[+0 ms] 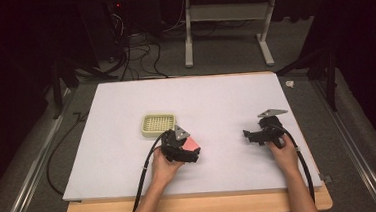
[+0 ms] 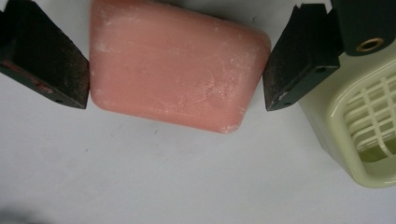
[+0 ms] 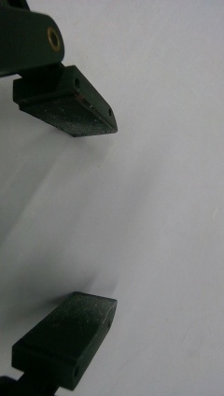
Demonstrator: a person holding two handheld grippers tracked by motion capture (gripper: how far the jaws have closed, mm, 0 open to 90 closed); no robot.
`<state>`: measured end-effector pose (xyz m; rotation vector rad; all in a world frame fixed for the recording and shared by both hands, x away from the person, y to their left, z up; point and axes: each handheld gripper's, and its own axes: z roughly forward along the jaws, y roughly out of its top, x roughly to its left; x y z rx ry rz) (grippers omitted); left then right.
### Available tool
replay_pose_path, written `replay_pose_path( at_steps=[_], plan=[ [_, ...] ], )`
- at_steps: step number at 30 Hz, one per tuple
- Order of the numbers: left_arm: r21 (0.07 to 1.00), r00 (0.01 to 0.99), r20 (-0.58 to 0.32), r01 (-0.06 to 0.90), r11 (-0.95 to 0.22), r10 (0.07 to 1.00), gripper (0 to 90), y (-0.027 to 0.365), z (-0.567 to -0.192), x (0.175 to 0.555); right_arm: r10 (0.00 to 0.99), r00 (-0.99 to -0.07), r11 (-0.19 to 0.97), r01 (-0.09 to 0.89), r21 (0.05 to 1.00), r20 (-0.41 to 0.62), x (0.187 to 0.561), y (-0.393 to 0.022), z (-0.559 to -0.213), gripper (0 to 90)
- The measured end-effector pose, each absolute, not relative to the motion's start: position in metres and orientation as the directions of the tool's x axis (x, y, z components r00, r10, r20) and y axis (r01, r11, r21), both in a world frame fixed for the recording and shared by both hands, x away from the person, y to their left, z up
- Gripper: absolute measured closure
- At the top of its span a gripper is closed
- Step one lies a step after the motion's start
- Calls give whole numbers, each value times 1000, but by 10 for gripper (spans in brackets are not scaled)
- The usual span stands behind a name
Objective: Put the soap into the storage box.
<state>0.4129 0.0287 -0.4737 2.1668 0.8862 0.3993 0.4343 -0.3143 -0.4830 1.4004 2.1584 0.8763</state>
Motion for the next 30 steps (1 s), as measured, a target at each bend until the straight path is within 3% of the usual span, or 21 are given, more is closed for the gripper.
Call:
replay_pose_path(
  at_steps=[30],
  plan=[
    [711, 723, 48, 460, -532, 689, 133, 25, -481, 412, 915, -403, 293, 650, 701, -8, 434, -314, -483, 145]
  ],
)
